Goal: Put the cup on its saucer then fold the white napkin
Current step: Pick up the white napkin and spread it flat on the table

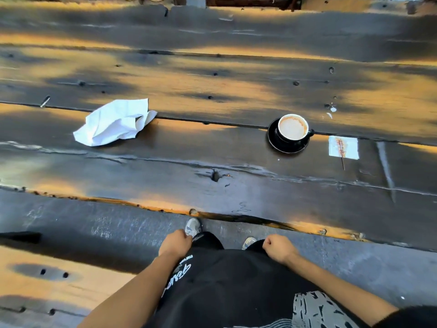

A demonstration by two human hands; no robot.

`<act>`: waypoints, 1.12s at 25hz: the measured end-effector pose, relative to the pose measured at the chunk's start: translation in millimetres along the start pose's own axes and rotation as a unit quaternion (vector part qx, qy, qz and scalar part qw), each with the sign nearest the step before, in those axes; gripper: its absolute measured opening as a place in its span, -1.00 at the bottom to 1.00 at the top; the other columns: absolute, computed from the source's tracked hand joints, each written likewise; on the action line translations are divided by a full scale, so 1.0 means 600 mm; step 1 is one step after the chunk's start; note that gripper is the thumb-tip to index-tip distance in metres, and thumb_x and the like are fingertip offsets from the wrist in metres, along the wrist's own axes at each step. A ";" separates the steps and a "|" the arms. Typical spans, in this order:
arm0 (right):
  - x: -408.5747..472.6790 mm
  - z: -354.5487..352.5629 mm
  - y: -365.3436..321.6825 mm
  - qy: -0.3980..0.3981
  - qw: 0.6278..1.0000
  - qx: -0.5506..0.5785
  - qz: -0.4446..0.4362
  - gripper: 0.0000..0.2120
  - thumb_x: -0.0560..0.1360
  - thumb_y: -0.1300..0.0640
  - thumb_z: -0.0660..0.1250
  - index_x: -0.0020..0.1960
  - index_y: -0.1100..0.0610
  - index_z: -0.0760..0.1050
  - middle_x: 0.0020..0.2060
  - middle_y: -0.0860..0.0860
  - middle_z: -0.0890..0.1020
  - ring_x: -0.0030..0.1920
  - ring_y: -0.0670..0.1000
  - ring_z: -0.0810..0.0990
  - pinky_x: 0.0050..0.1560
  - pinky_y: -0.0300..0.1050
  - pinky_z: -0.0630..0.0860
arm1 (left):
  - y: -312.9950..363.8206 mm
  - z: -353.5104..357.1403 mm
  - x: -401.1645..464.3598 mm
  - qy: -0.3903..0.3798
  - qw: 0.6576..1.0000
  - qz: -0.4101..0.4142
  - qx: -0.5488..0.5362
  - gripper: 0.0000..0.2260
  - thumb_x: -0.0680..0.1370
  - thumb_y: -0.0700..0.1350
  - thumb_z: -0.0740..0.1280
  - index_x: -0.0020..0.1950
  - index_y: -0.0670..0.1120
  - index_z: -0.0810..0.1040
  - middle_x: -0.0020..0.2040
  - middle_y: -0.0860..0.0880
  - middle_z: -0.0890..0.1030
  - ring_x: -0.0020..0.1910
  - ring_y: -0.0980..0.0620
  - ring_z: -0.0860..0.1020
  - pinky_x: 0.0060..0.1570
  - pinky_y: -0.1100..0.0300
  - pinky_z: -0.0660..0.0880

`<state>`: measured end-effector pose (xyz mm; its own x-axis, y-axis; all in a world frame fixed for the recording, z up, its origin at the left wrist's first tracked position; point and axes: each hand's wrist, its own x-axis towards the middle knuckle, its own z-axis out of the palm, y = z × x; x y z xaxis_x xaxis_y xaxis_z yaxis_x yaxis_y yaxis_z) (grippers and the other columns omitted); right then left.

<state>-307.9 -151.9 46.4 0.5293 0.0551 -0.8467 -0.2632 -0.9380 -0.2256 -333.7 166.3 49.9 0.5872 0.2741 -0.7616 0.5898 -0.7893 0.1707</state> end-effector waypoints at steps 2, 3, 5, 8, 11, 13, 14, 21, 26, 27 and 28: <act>0.013 -0.008 -0.031 0.028 0.999 0.014 -0.011 -0.75 0.53 0.16 0.15 -0.32 0.04 0.36 -0.24 0.00 0.55 -0.17 0.05 0.50 -0.16 -0.06 0.39 | -0.019 -0.022 0.022 0.007 1.000 -0.008 0.020 -0.74 0.60 -0.06 0.14 0.08 -0.18 0.54 0.08 -0.21 0.64 0.05 -0.23 0.59 0.06 0.01 0.55; 0.021 -0.013 -0.049 0.045 0.999 0.016 -0.011 -0.75 0.54 0.15 0.16 -0.32 0.04 0.37 -0.25 -0.02 0.56 -0.18 0.04 0.50 -0.18 -0.07 0.39 | -0.031 -0.036 0.036 0.014 1.000 -0.009 0.019 -0.75 0.60 -0.07 0.13 0.09 -0.17 0.53 0.08 -0.21 0.64 0.04 -0.23 0.59 0.06 0.01 0.55; 0.038 -0.022 -0.089 0.062 0.998 0.029 0.007 -0.76 0.55 0.11 0.16 -0.29 0.04 0.41 -0.24 -0.02 0.60 -0.20 0.04 0.53 -0.21 -0.07 0.41 | -0.056 -0.070 0.066 0.019 1.000 0.009 0.016 -0.79 0.60 -0.06 0.12 -0.03 -0.14 0.49 0.05 -0.21 0.65 0.01 -0.23 0.59 0.02 0.02 0.55; 0.061 -0.014 -0.160 0.090 0.990 0.083 0.071 -0.72 0.55 0.08 0.19 -0.28 0.15 0.52 -0.27 0.06 0.67 -0.18 0.09 0.61 -0.19 -0.06 0.50 | -0.102 -0.142 0.120 0.012 0.998 0.052 0.027 -0.78 0.60 -0.07 0.13 -0.09 -0.14 0.50 0.07 -0.23 0.66 0.05 -0.24 0.60 -0.03 0.03 0.52; 0.058 0.018 -0.231 0.126 0.976 0.110 0.140 -0.67 0.55 0.08 0.20 -0.37 0.13 0.46 -0.32 0.09 0.61 -0.16 0.18 0.59 -0.22 -0.04 0.41 | -0.159 -0.228 0.168 0.011 0.995 0.088 0.053 -0.73 0.58 -0.07 0.15 0.07 -0.13 0.59 0.10 -0.21 0.67 0.10 -0.23 0.60 0.01 0.02 0.54; 0.055 0.039 -0.283 0.131 0.971 0.122 0.159 -0.69 0.54 0.10 0.21 -0.35 0.15 0.50 -0.23 0.15 0.66 -0.06 0.24 0.61 -0.13 -0.01 0.45 | -0.194 -0.277 0.192 0.006 0.993 0.101 0.055 -0.75 0.57 -0.06 0.15 0.04 -0.08 0.60 0.07 -0.19 0.68 0.08 -0.23 0.61 0.02 0.02 0.56; 0.056 0.045 -0.312 0.133 0.970 0.127 0.158 -0.70 0.54 0.10 0.21 -0.33 0.16 0.52 -0.19 0.17 0.68 -0.02 0.24 0.62 -0.09 0.00 0.46 | -0.209 -0.297 0.202 0.007 0.993 0.104 0.053 -0.76 0.56 -0.05 0.16 0.02 -0.07 0.60 0.06 -0.17 0.68 0.07 -0.22 0.61 0.00 0.04 0.55; 0.099 0.018 -0.495 0.143 0.969 0.159 0.121 -0.77 0.55 0.05 0.20 -0.19 0.09 0.56 -0.11 0.10 0.68 0.00 0.17 0.62 -0.05 -0.04 0.52 | -0.264 -0.384 0.262 0.031 0.991 0.120 0.041 -0.82 0.55 -0.05 0.17 -0.12 -0.06 0.52 -0.10 -0.16 0.68 -0.13 -0.20 0.58 -0.17 0.06 0.49; 0.143 -0.033 -0.570 0.121 0.980 0.148 0.061 -0.74 0.55 0.08 0.18 -0.17 0.15 0.59 -0.14 0.08 0.70 -0.04 0.13 0.63 -0.01 -0.02 0.57 | -0.222 -0.444 0.295 0.068 0.983 0.169 0.014 -0.84 0.59 -0.05 0.21 -0.18 -0.04 0.43 -0.14 -0.17 0.67 -0.10 -0.24 0.61 -0.25 0.06 0.41; 0.156 -0.048 -0.588 0.119 0.982 0.143 0.040 -0.74 0.54 0.09 0.18 -0.16 0.15 0.61 -0.15 0.07 0.71 -0.05 0.12 0.64 -0.02 -0.03 0.57 | -0.206 -0.463 0.301 0.081 0.978 0.192 0.008 -0.85 0.59 -0.05 0.22 -0.14 -0.06 0.46 -0.13 -0.17 0.67 -0.09 -0.24 0.61 -0.23 0.04 0.45; 0.171 -0.067 -0.607 0.119 0.983 0.138 0.015 -0.75 0.53 0.10 0.19 -0.15 0.15 0.62 -0.16 0.08 0.72 -0.05 0.12 0.64 -0.02 -0.04 0.57 | -0.186 -0.485 0.308 0.100 0.972 0.214 -0.003 -0.87 0.59 -0.06 0.24 -0.08 -0.08 0.50 -0.12 -0.16 0.67 -0.09 -0.23 0.62 -0.19 0.02 0.48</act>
<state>-125.5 181.7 61.2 0.6828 -0.0843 -0.7257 -0.4740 -0.8070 -0.3522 -130.0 465.0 71.8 0.8755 0.0228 -0.4826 0.2701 -0.8514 0.4497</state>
